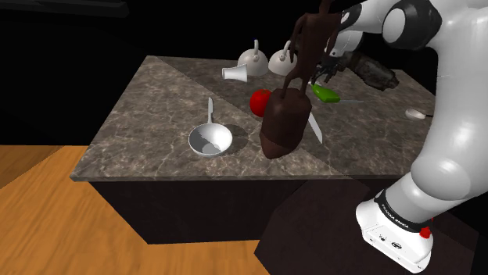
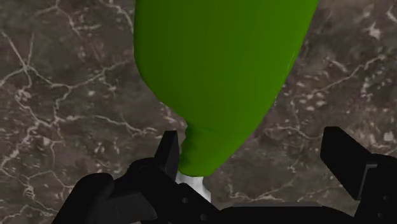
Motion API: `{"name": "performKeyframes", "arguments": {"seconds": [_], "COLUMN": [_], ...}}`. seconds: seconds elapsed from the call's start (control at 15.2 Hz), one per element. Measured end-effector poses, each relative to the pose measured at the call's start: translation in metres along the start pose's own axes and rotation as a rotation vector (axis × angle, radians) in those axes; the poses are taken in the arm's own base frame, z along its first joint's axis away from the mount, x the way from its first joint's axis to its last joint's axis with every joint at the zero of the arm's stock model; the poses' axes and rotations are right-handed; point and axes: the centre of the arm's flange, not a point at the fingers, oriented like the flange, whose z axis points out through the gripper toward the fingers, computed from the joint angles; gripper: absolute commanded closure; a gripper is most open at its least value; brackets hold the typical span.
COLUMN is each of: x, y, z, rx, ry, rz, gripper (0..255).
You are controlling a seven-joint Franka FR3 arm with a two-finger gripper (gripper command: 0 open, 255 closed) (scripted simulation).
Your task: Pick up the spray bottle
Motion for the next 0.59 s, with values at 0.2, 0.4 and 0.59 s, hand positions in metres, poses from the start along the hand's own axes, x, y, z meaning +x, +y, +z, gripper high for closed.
{"name": "performKeyframes", "arguments": {"seconds": [0.2, 0.4, 0.59], "x": [0.01, 0.012, 0.012], "y": [0.011, 0.012, 0.014], "z": [0.018, 0.034, 0.049], "rx": [-0.005, -0.005, -0.005], "ry": [-0.003, -0.003, -0.004], "rz": [0.005, 0.005, 0.005], "gripper": [0, 0, 0]}}
